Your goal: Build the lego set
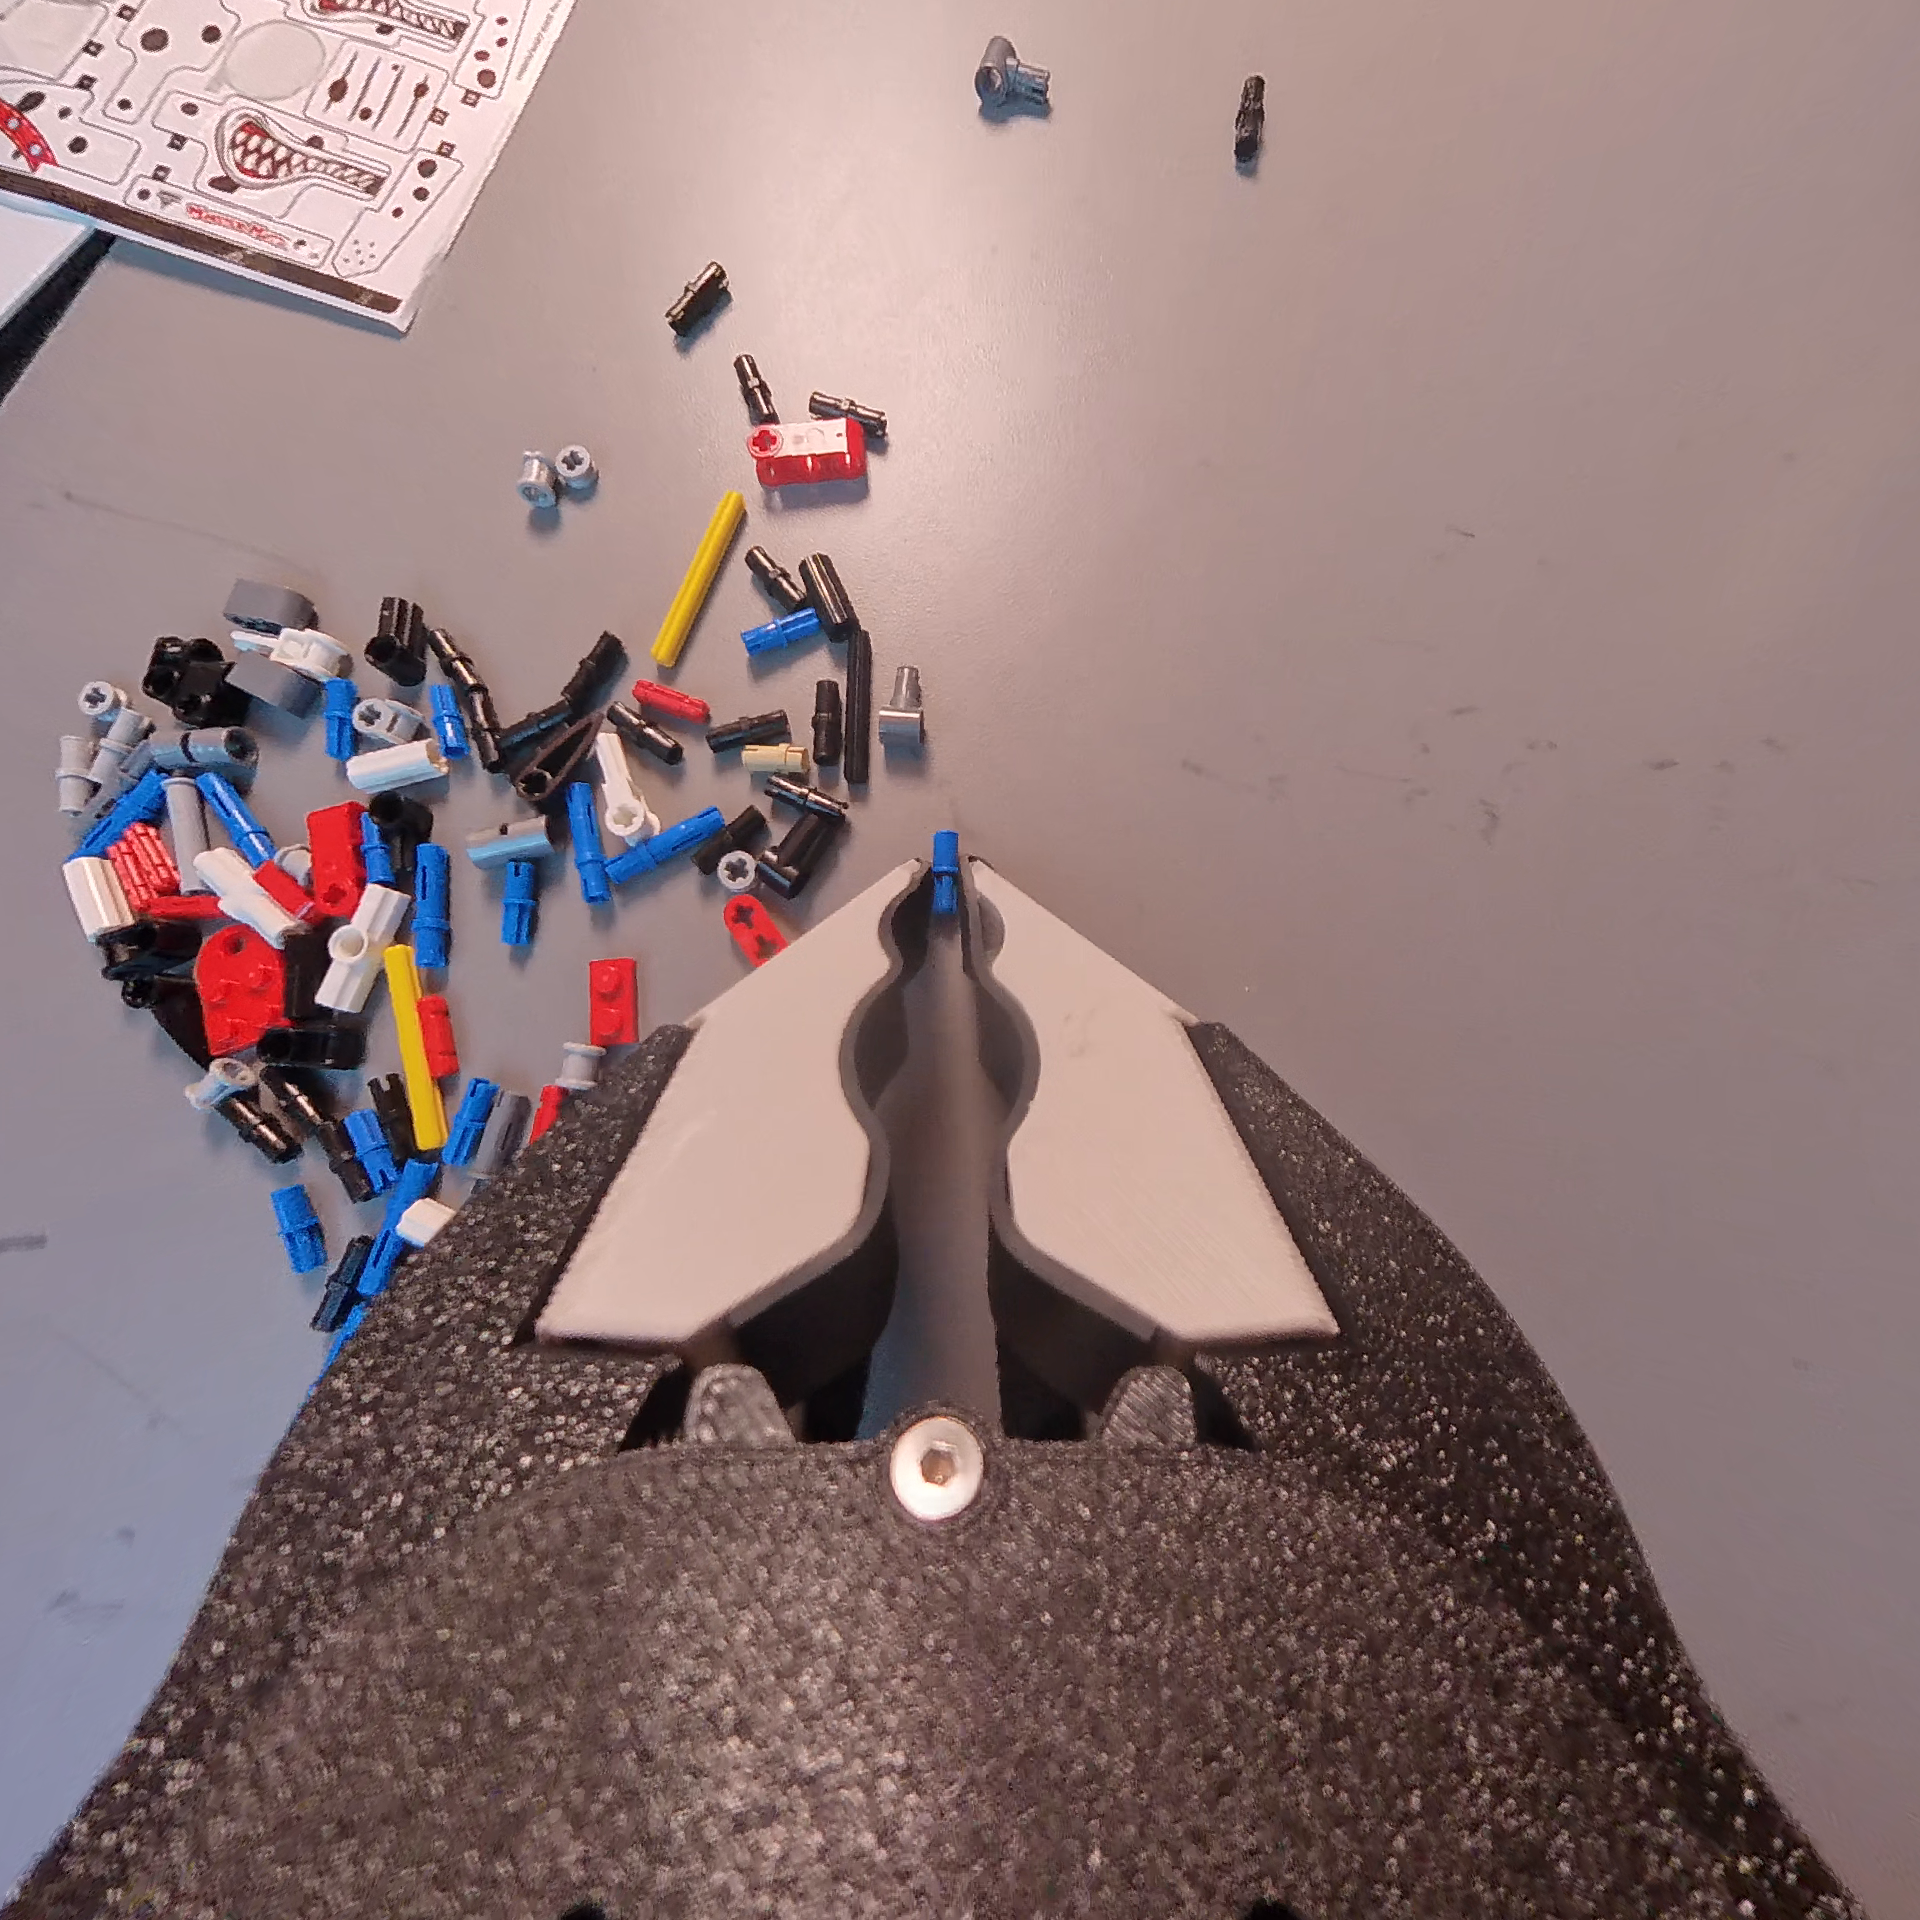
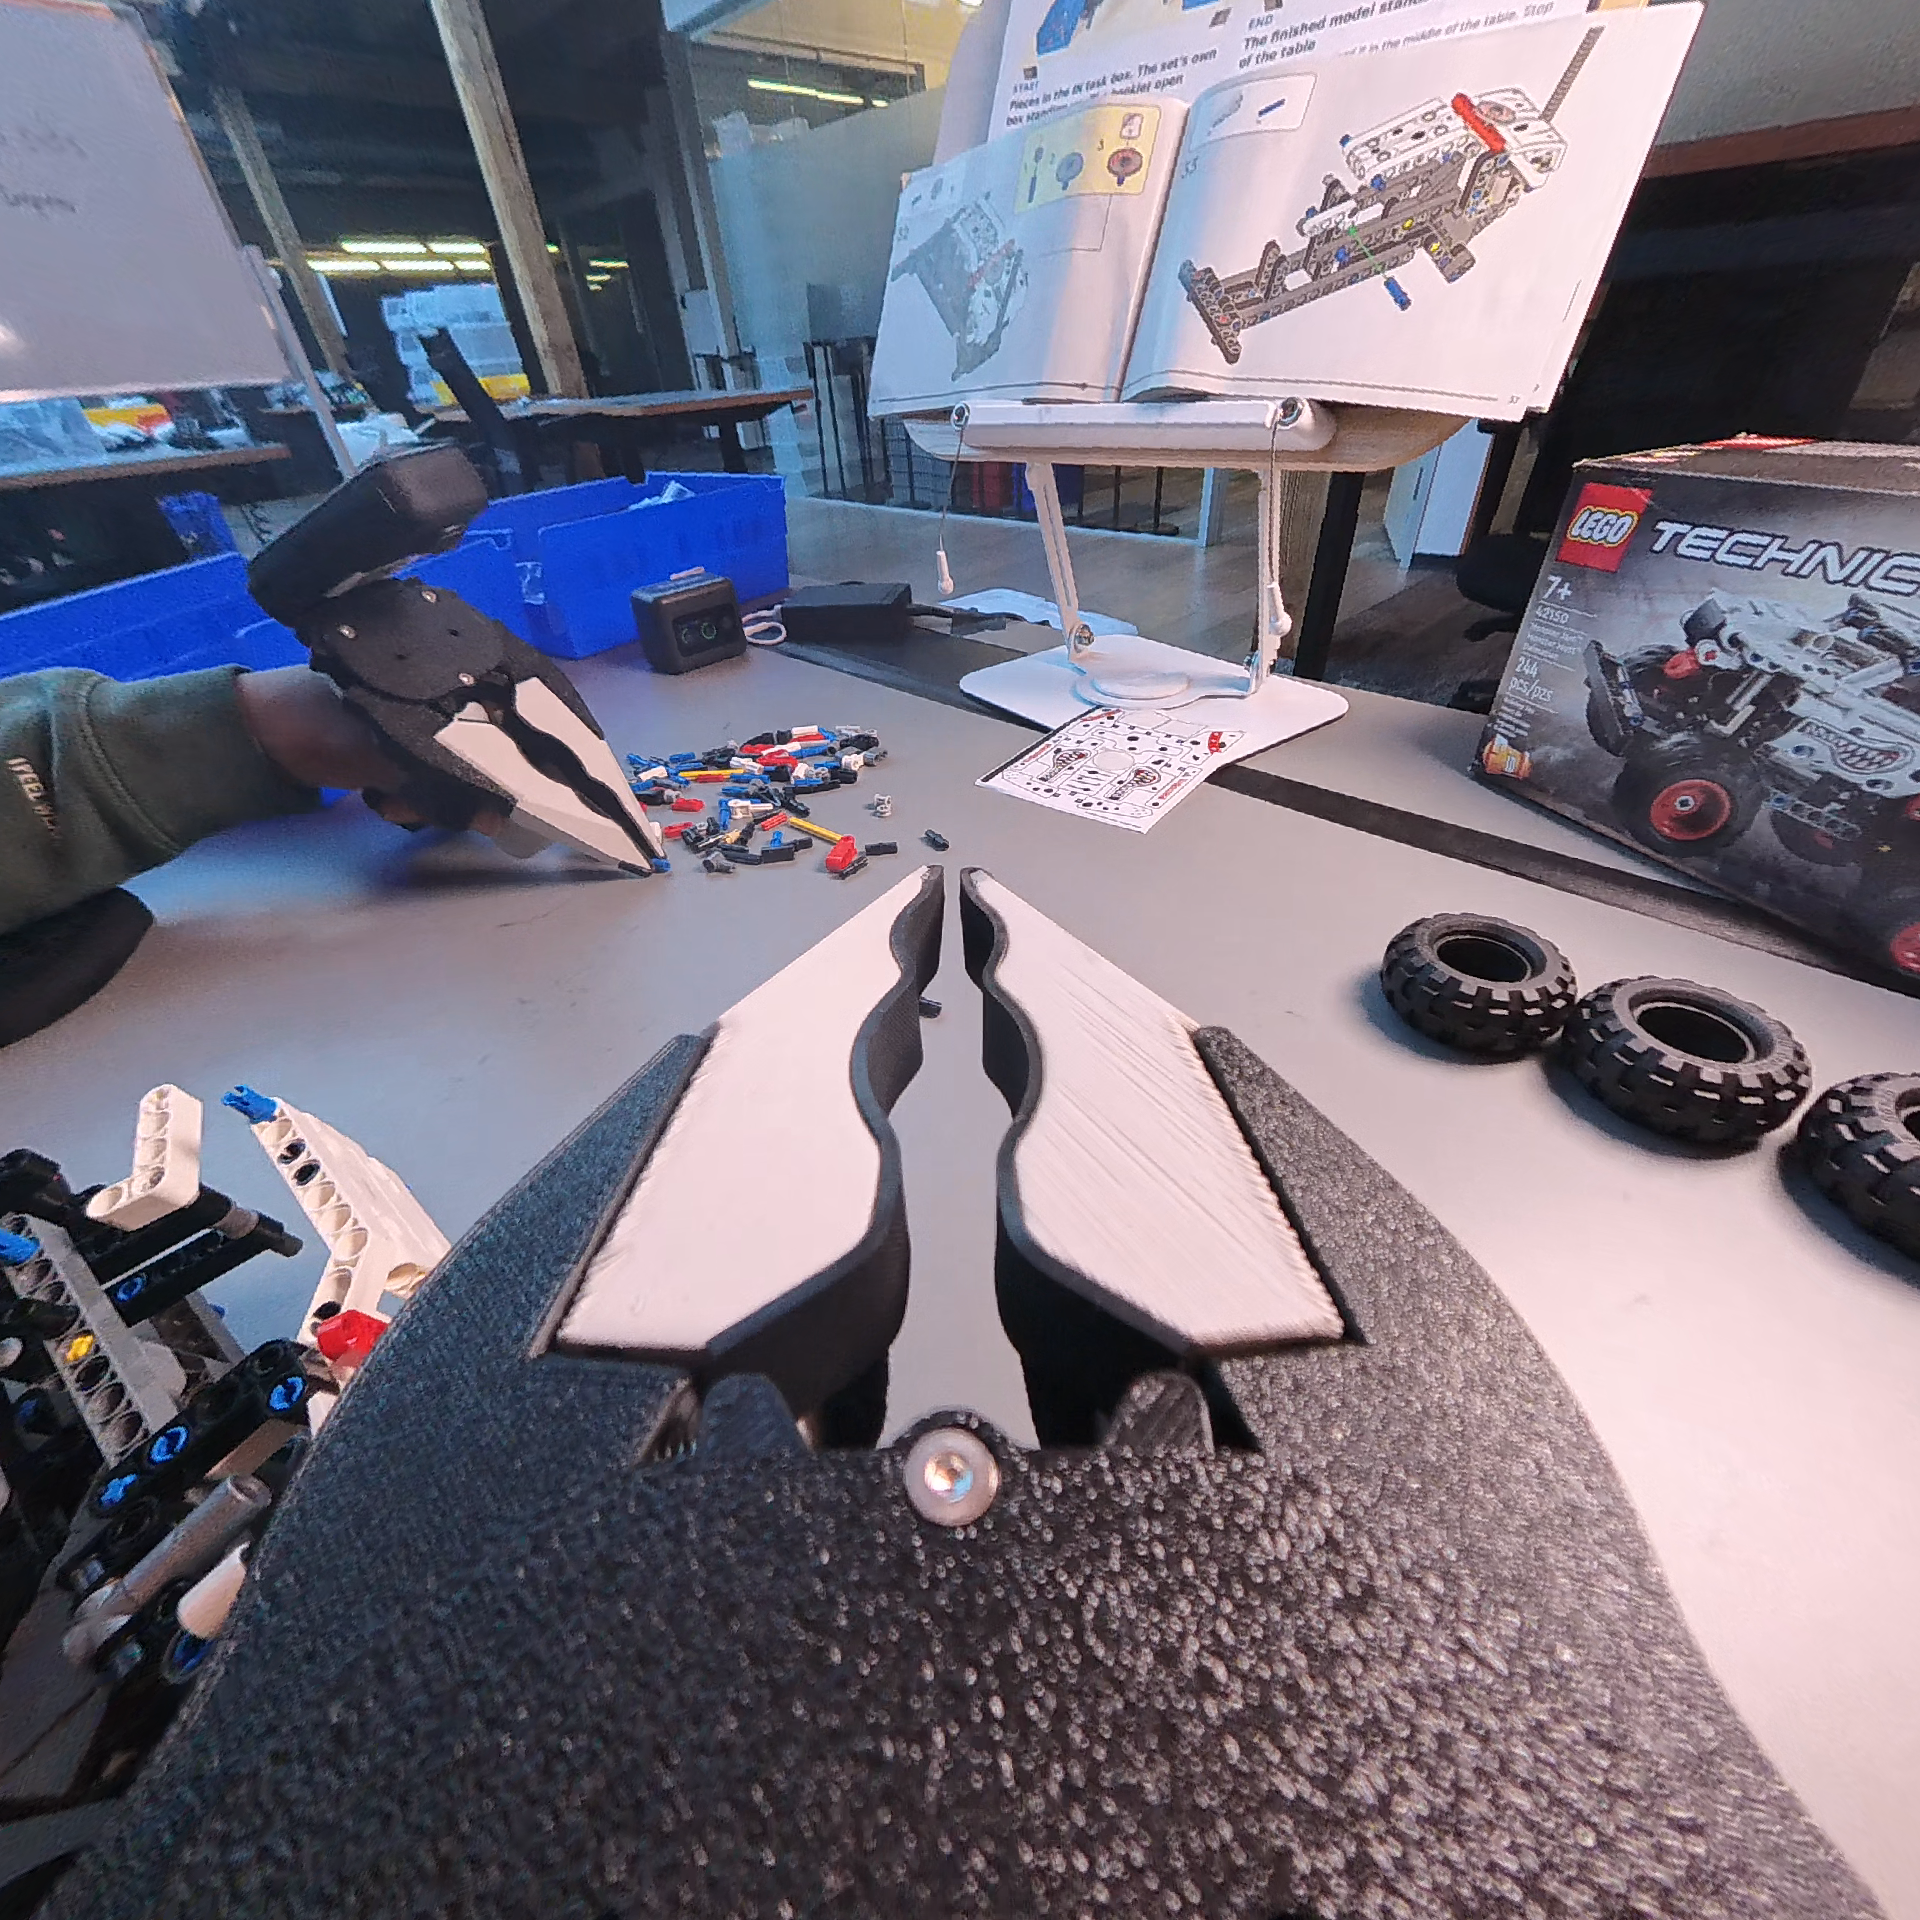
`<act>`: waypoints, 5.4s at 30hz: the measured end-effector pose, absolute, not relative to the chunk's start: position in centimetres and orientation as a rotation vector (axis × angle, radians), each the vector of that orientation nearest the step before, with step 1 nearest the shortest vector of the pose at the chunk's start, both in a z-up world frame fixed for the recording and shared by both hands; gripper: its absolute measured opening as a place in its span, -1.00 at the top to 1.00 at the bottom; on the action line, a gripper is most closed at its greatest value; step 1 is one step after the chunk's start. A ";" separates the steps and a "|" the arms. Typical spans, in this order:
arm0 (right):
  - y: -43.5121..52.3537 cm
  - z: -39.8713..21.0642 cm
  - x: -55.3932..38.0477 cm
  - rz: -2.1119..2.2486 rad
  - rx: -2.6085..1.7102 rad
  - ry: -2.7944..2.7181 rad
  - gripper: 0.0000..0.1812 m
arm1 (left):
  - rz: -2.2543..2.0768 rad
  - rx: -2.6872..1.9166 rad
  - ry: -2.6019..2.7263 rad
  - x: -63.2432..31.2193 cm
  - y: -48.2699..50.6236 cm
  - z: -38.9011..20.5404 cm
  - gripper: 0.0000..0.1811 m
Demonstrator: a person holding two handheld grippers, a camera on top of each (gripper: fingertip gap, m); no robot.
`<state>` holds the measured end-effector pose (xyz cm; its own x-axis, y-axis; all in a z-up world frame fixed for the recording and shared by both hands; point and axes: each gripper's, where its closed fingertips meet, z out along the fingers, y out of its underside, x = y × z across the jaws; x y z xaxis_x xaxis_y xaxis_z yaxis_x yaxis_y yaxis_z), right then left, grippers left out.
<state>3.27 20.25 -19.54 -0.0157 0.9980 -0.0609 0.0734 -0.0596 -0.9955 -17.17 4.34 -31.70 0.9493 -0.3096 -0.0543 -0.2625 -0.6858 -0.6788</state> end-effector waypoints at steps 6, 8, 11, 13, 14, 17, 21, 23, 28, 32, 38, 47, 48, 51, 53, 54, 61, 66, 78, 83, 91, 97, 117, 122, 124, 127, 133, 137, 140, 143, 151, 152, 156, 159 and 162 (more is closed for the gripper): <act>20.7 -19.4 3.7 1.227 -1.301 -1.223 0.97 | -0.103 -2.290 0.342 -17.0 4.5 -30.3 0.94; 20.8 -19.5 3.7 1.231 -1.306 -1.218 0.97 | -0.071 -2.278 0.293 -17.9 4.8 -29.8 0.94; 20.6 -19.7 3.6 1.235 -1.311 -1.225 0.97 | -0.011 -2.287 0.253 -19.3 5.1 -29.9 0.94; 20.5 -19.9 3.5 1.232 -1.309 -1.233 0.97 | -0.008 -2.299 0.246 -19.5 5.3 -30.3 0.94; 20.4 -19.9 3.5 1.232 -1.311 -1.237 0.97 | 0.004 -2.303 0.247 -19.6 5.3 -30.5 0.93; 20.4 -20.1 3.4 1.233 -1.317 -1.240 0.97 | -0.025 -2.261 0.229 -19.5 5.3 -29.9 0.75; 20.5 -20.3 3.4 1.235 -1.321 -1.238 0.97 | 0.036 -2.223 0.105 -22.7 4.6 -28.3 0.67; 20.5 -20.3 3.4 1.238 -1.321 -1.240 0.97 | 0.084 -2.221 0.003 -24.9 3.9 -27.8 0.73; 20.1 -20.7 3.2 1.251 -1.326 -1.261 0.98 | -0.010 -2.242 -0.031 -25.3 3.8 -28.3 0.85; 19.8 -21.1 3.0 1.250 -1.328 -1.283 0.99 | -0.031 -2.319 0.082 -23.6 5.6 -30.0 0.87; 19.9 -20.8 3.3 1.249 -1.320 -1.278 0.99 | 0.011 -2.390 0.129 -23.6 6.4 -31.5 0.90; 19.7 -21.1 3.2 1.254 -1.322 -1.291 1.00 | -0.031 -2.399 0.143 -23.7 6.2 -31.6 0.95; 19.7 -20.9 3.2 1.245 -1.318 -1.291 1.00 | -0.023 -2.391 0.157 -23.7 6.0 -31.2 0.95; 19.8 -19.9 3.3 1.190 -1.279 -1.300 1.00 | -0.067 -2.282 0.150 -23.1 5.5 -28.4 0.95; 19.1 -18.4 3.1 1.180 -1.233 -1.322 0.99 | -0.231 -2.117 0.143 -21.0 5.6 -25.1 0.95; 18.6 -17.7 2.9 1.165 -1.215 -1.349 0.99 | -0.324 -2.025 0.149 -19.6 5.7 -23.3 0.95; 9.6 -13.4 0.3 1.174 -0.992 -1.646 0.85 | -0.823 -1.578 0.289 -7.9 5.4 -14.0 0.95; 5.1 -11.9 -0.8 1.304 -0.907 -1.686 0.80 | -1.102 -1.374 0.346 -1.6 3.7 -10.8 0.96; 1.6 -9.4 1.0 1.567 -0.907 -1.637 0.91 | -1.143 -1.301 0.432 2.0 1.7 -9.9 0.95; 1.5 -9.0 0.9 1.666 -0.945 -1.571 0.89 | -1.139 -1.284 0.415 1.9 1.6 -9.7 0.95; 1.8 -9.0 0.4 1.651 -0.967 -1.545 0.94 | -1.115 -1.300 0.404 2.0 1.8 -10.1 0.95; 3.4 -10.9 0.8 1.267 -0.954 -1.878 0.96 | -1.033 -1.459 0.418 1.3 2.6 -11.7 0.77; 4.1 -13.3 -0.9 0.383 -0.540 -1.915 0.95 | -1.297 -1.583 0.087 0.4 4.2 -12.9 0.94; 2.9 -12.8 -0.3 0.596 -0.546 -1.896 0.85 | -1.431 -1.482 0.167 1.0 3.0 -11.9 0.95; 2.7 -12.4 0.1 0.705 -0.549 -1.861 0.81 | -1.481 -1.421 0.201 1.3 2.4 -11.2 0.96; 2.3 -11.2 1.2 0.870 -0.542 -1.792 0.82 | -1.512 -1.373 0.231 1.2 1.9 -10.7 0.95; 1.8 -10.7 2.0 0.981 -0.533 -1.744 0.90 | -1.580 -1.339 0.262 2.1 1.5 -10.7 0.96; 1.8 -11.0 2.2 0.998 -0.539 -1.761 0.94 | -1.606 -1.325 0.259 2.2 1.5 -10.8 0.96; 1.9 -11.2 2.4 1.017 -0.547 -1.765 0.88 | -1.617 -1.315 0.260 2.2 1.4 -10.7 0.96; 1.9 -11.4 2.5 1.028 -0.554 -1.766 0.89 | -1.633 -1.304 0.258 2.2 1.3 -10.6 0.96; 1.6 -11.5 2.5 1.081 -0.560 -1.760 0.89 | -1.645 -1.313 0.255 2.6 1.5 -11.1 0.96; 1.5 -11.5 2.5 1.085 -0.561 -1.763 0.90 | -1.655 -1.309 0.252 2.5 1.5 -11.2 0.96; 1.6 -11.6 2.8 1.085 -0.564 -1.783 0.94 | -1.677 -1.304 0.253 2.8 1.4 -11.3 0.96; 1.9 -12.0 2.8 1.076 -0.594 -1.802 0.95 | -1.675 -1.318 0.242 2.9 1.7 -11.7 0.95; 2.6 -13.3 3.4 1.054 -0.674 -1.882 0.95 | -1.533 -1.427 0.269 2.9 2.5 -13.5 0.76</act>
